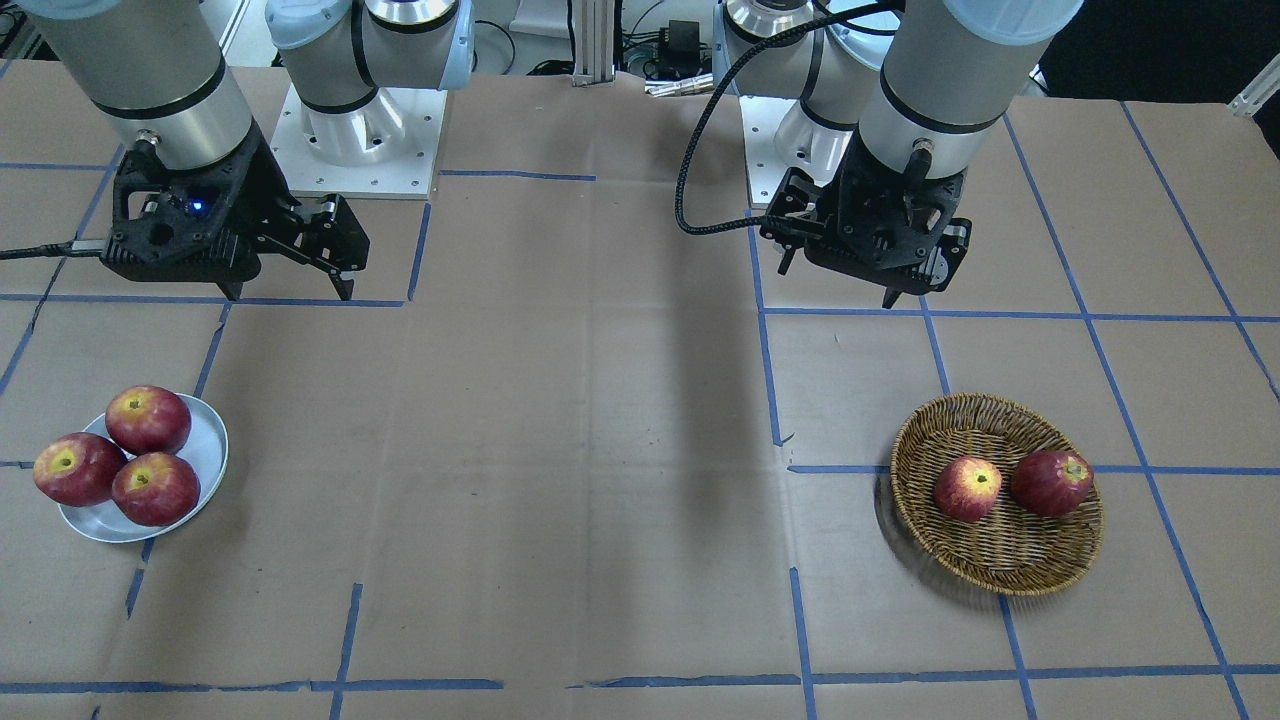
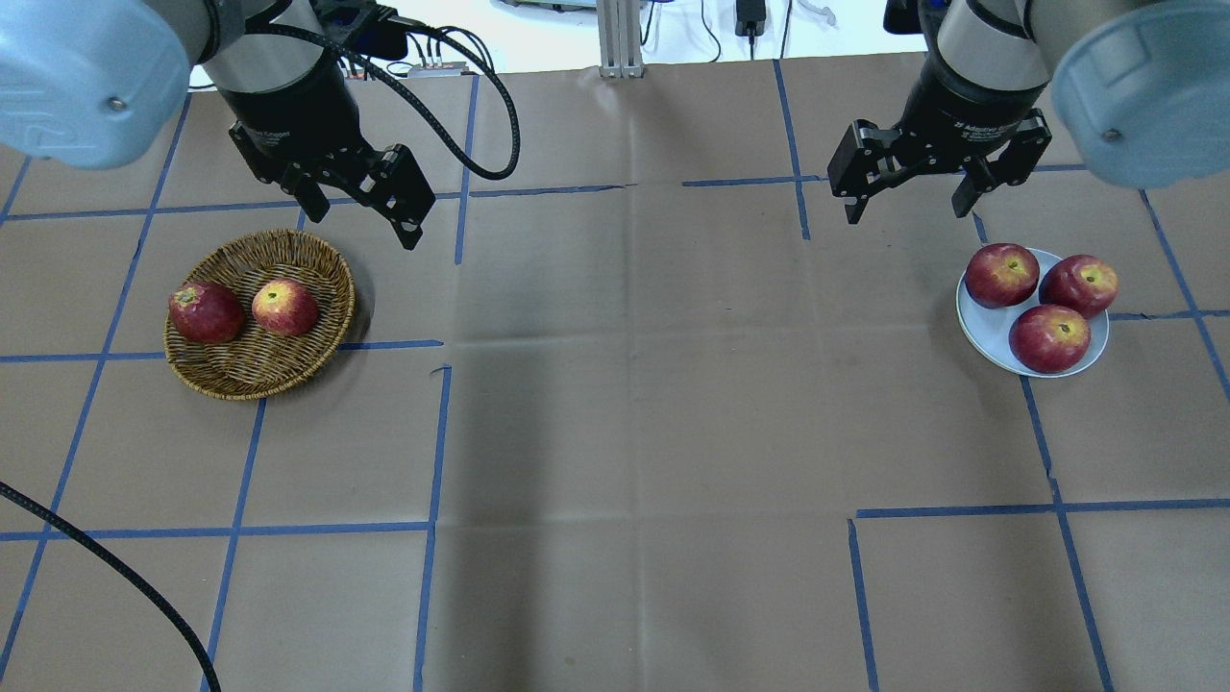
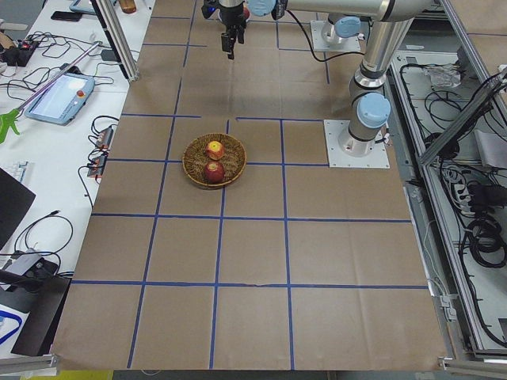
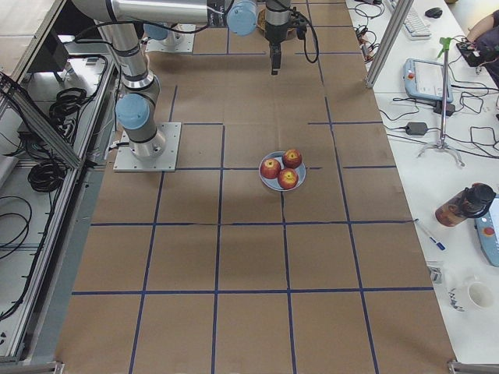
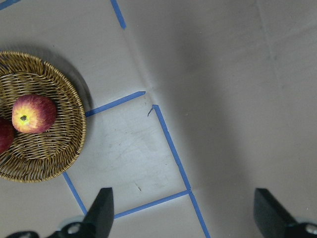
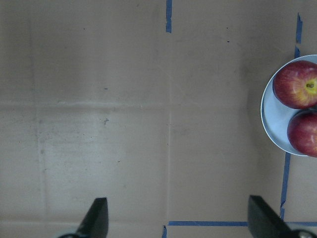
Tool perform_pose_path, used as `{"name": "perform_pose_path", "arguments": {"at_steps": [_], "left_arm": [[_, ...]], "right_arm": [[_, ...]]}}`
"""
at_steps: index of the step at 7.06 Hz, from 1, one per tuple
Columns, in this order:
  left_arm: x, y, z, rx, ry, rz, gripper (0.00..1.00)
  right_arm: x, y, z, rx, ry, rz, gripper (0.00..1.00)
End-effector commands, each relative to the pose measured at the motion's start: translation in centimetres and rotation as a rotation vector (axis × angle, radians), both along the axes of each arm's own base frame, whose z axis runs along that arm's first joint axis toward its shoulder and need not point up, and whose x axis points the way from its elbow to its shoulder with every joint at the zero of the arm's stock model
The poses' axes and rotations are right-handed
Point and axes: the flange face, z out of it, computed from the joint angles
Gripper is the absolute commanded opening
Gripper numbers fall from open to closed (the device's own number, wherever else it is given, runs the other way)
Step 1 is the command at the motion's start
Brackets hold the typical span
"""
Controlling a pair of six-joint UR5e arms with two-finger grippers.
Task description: Transfer apple from basket to plate
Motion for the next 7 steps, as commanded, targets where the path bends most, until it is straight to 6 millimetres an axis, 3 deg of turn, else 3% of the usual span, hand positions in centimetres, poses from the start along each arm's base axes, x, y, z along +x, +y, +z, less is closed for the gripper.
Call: {"name": "perform_pose_path", "arguments": {"at_steps": [1,3,7], "left_arm": [[-0.1,0.2,0.4,-0.007,0.005,0.002,0.99],[0.1,1.0,1.5,-0.027,0.002,-0.012,0.99],[0.7,0.3,0.9,-0.017,-0.001,0.015,0.99]], "right_arm": [[0.0,0.0,0.0,-0.001,0.000,0.000,1.00],[0.0,0.0,0.0,-0.001,0.000,0.000,1.00],[0.0,0.0,0.0,-0.001,0.000,0.000,1.00]]}}
